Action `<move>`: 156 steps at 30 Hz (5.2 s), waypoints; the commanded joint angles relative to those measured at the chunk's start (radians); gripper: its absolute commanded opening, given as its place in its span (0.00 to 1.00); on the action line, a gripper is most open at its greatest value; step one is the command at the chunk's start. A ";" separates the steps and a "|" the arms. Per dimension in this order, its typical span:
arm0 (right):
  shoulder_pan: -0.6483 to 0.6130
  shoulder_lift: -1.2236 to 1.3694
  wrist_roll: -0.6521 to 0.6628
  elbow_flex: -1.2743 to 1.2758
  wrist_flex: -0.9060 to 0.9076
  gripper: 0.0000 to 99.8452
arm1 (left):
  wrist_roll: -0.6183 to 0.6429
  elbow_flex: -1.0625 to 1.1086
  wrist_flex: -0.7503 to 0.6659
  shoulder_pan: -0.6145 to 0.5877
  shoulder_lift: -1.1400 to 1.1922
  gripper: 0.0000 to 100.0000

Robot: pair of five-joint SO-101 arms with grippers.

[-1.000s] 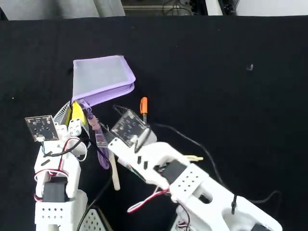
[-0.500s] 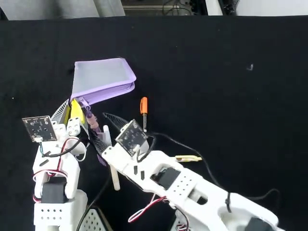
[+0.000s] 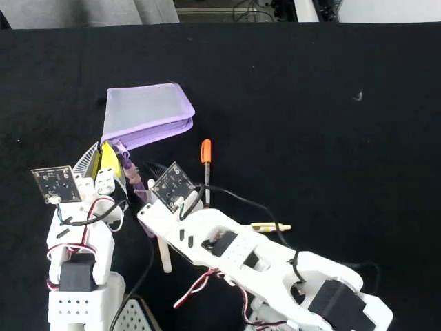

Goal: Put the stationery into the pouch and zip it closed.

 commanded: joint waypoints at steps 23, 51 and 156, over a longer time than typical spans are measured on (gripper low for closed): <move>0.011 -0.004 0.091 -0.004 -0.180 0.01 | 0.014 -0.133 0.069 0.039 -0.011 0.03; 0.023 -0.170 0.063 0.117 -0.186 0.16 | 0.015 -0.205 0.069 0.148 -0.012 0.03; 0.041 -0.510 0.040 0.231 -0.044 0.15 | 0.015 -0.381 0.232 0.268 -0.012 0.03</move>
